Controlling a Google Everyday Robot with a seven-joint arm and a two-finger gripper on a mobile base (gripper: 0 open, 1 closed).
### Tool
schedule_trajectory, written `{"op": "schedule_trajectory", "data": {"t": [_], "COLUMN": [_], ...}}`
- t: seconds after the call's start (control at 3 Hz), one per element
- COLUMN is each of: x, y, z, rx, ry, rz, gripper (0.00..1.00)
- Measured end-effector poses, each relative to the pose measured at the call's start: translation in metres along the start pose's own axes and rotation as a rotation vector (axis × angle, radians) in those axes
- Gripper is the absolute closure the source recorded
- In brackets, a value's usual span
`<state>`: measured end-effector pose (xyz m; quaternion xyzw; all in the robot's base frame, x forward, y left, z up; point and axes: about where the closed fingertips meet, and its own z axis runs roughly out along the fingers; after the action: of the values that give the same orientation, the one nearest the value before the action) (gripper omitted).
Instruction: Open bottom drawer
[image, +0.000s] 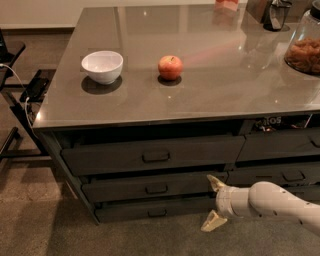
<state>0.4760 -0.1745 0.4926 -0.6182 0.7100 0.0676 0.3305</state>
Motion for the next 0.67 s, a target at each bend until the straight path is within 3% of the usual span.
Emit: {"op": "schedule_trajectory", "data": {"t": [0.67], "x": [0.029], "y": [0.02], "z": [0.05], "rx": [-0.086], "ry": [-0.006], "rz": [-0.027], "gripper": [0.0]}}
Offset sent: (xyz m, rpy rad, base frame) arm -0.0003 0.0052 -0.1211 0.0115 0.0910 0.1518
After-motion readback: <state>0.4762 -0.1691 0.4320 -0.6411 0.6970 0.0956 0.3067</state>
